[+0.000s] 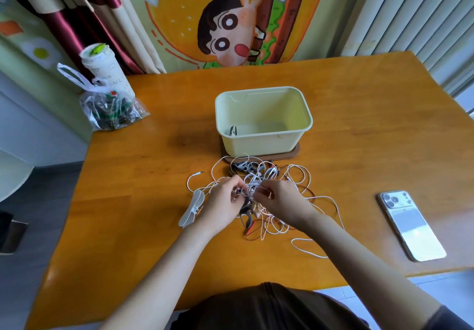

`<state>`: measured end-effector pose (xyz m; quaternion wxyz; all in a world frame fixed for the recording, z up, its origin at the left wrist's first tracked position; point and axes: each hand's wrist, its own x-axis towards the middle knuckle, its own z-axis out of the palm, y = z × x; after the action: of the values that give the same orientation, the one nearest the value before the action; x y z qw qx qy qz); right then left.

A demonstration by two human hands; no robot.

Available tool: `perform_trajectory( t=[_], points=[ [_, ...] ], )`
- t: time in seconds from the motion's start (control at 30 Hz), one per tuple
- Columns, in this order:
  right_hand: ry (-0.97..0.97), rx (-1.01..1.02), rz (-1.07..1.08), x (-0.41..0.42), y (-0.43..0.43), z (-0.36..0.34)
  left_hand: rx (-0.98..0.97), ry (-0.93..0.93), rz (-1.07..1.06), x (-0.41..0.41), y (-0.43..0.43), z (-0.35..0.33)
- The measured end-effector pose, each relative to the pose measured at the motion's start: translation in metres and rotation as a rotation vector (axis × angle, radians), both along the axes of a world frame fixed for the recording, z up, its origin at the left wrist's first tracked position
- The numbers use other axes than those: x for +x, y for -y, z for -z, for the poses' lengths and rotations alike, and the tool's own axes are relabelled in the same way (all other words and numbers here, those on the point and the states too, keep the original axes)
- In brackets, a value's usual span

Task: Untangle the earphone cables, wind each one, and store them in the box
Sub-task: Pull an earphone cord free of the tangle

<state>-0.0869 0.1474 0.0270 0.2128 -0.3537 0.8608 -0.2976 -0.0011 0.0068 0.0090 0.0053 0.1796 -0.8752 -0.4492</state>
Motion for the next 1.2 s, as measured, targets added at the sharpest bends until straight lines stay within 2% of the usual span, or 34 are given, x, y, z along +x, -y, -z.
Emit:
perform_trajectory(
  t=[0.1,0.27,0.43,0.57,0.7,0.87,0.97,1.03,1.1,1.2],
  points=[
    [0.052,-0.030,0.019,-0.001,0.000,-0.004,-0.097,-0.049,0.021,-0.001,0.002,0.005],
    [0.055,-0.016,-0.031,0.003,0.005,-0.010,0.031,0.045,0.005,-0.003,-0.003,0.006],
    [0.105,-0.021,0.045,0.001,0.002,-0.001,0.104,0.115,0.020,-0.004,-0.002,0.008],
    [0.095,-0.023,0.046,0.000,-0.002,0.000,0.269,0.123,-0.008,-0.001,-0.004,0.009],
    [0.081,-0.014,0.002,0.001,0.000,0.000,0.254,0.091,0.023,0.000,-0.005,0.009],
    [0.044,-0.033,0.040,-0.001,-0.002,0.001,0.249,0.177,0.087,0.000,0.000,0.011],
    [0.034,-0.042,0.013,0.002,-0.002,0.001,0.271,0.224,-0.017,0.002,0.002,0.014],
    [0.020,-0.045,0.033,0.002,-0.004,0.002,0.320,0.188,-0.095,0.002,0.003,0.014],
    [-0.004,-0.036,0.093,0.001,-0.006,0.005,0.272,0.121,-0.085,0.002,0.005,0.013],
    [-0.045,0.009,0.210,-0.004,-0.009,0.010,0.120,0.105,0.043,0.005,0.007,0.011]
  ],
)
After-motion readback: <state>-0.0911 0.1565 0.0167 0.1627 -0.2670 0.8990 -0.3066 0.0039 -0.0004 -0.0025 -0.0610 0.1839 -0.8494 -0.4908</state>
